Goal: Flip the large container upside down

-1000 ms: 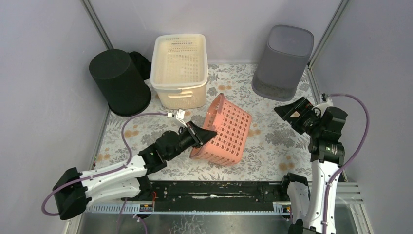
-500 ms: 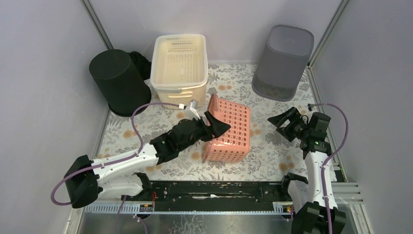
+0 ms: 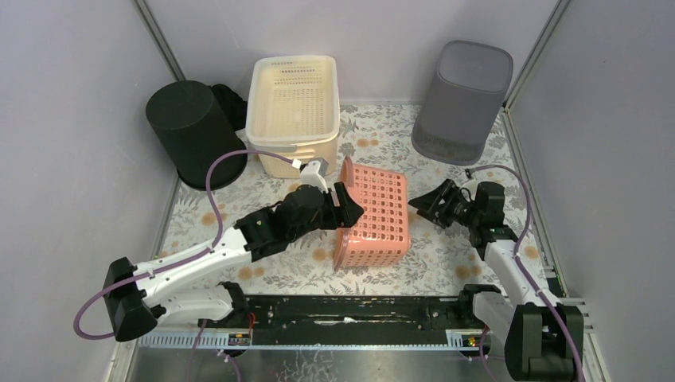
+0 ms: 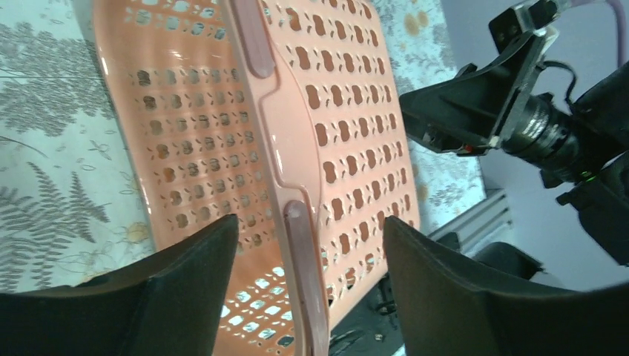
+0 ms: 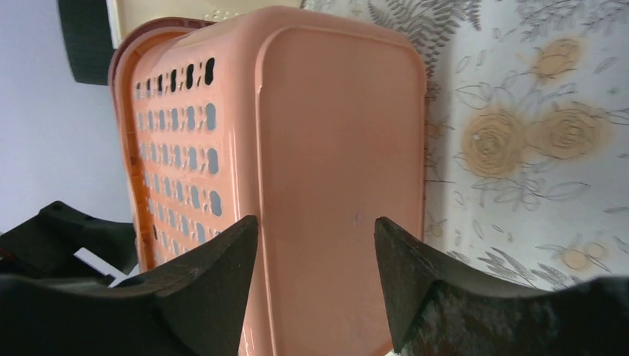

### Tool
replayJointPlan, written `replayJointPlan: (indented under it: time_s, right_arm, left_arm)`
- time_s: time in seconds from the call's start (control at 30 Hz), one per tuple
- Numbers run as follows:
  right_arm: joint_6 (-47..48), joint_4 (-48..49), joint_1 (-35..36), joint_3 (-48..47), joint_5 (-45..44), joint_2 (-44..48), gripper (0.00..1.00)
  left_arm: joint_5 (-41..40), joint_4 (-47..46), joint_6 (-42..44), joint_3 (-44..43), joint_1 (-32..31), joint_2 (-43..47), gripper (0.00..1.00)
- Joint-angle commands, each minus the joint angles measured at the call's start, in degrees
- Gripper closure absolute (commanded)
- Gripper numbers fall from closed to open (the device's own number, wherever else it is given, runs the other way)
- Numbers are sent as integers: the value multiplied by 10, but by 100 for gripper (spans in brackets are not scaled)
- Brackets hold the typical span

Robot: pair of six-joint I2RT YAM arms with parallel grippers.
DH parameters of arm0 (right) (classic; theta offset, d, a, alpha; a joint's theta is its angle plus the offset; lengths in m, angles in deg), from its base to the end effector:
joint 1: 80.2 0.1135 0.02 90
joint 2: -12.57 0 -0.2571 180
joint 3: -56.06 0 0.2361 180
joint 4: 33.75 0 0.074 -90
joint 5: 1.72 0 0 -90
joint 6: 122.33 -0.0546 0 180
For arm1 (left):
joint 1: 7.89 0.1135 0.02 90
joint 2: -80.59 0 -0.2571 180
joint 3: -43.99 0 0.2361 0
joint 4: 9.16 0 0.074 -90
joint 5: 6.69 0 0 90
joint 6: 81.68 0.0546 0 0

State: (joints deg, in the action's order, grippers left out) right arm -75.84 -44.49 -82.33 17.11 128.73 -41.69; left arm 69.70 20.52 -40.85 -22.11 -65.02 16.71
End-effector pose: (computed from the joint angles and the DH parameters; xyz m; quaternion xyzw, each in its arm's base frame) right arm 0.2025 0.0279 0.2091 0.1400 0.8047 0.4499 0.3612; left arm 0.1495 -0.2076 0.2949 -0.0024 0.8509 -0.3517 0.3901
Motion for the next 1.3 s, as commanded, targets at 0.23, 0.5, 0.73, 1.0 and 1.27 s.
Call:
replayJointPlan:
  time_s: [0.23, 0.5, 0.73, 1.0, 1.27]
  right_arm:
    - [-134, 305, 64, 31, 59, -87, 28]
    - [-186, 388, 77, 44, 94, -100, 43]
    - [-200, 341, 78, -2, 122, -39, 58]
    - [-199, 246, 77, -78, 149, 30, 58]
    - [-139, 90, 78, -147, 147, 83, 58]
  left_arm:
    - [9, -68, 20, 38, 13, -46, 54]
    - [41, -115, 10, 58, 22, -55, 56]
    - [125, -220, -7, 69, 32, -84, 49]
    - [235, -420, -47, 77, 32, -158, 35]
    - [340, -667, -121, 104, 34, -273, 33]
